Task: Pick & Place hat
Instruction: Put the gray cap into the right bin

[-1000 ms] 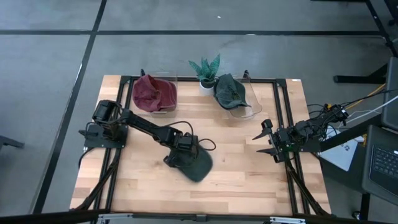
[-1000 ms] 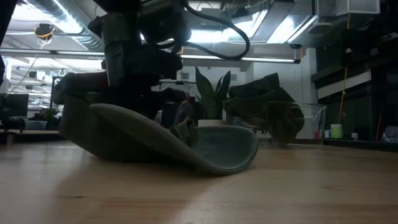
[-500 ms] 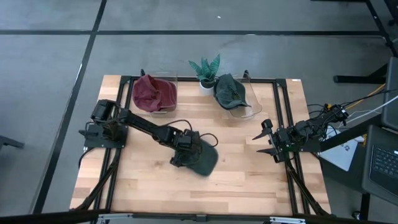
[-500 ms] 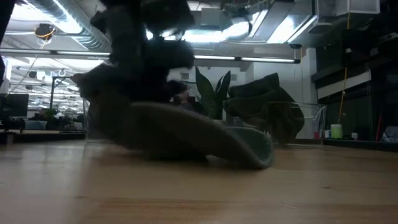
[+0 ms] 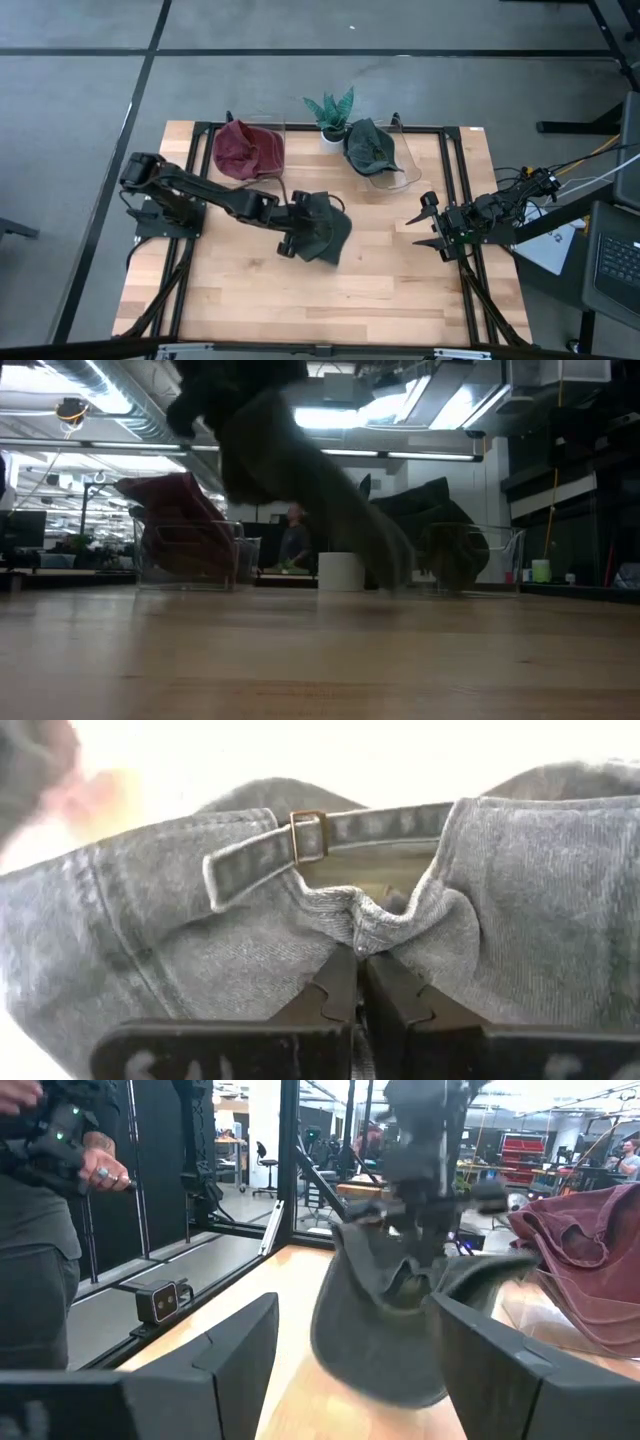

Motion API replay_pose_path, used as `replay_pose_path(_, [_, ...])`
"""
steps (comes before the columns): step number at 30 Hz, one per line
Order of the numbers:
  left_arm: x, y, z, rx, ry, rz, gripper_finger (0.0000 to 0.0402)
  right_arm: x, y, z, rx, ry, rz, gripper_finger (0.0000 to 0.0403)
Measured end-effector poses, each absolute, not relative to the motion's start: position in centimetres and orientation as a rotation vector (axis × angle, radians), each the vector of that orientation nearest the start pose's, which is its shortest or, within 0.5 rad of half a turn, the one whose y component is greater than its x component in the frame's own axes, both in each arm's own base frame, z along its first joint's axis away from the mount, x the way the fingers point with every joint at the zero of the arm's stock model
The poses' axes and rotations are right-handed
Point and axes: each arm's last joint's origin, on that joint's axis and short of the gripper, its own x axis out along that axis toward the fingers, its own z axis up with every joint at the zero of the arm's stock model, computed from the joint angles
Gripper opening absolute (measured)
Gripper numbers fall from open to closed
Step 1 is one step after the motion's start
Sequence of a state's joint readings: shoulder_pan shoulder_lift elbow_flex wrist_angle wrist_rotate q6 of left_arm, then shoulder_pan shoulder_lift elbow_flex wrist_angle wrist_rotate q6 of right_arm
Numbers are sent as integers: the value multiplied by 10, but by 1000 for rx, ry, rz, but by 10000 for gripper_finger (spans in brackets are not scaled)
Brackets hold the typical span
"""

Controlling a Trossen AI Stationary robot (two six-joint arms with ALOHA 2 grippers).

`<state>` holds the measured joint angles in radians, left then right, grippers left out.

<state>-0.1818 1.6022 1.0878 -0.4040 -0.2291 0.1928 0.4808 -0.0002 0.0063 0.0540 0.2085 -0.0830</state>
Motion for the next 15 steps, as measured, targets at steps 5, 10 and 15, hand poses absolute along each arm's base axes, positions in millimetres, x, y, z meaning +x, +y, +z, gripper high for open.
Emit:
replay_pose_path(5, [317, -50, 250, 368, 794, 17, 3, 88, 39, 171, -62, -68, 270, 252])
replay_pose_path(10, [310, -46, 270, 374, 705, 76, 3, 88, 39, 171, -62, -68, 270, 252])
replay_pose_path(15, [309, -33, 283, 336, 640, 128, 3, 88, 39, 171, -62, -68, 270, 252])
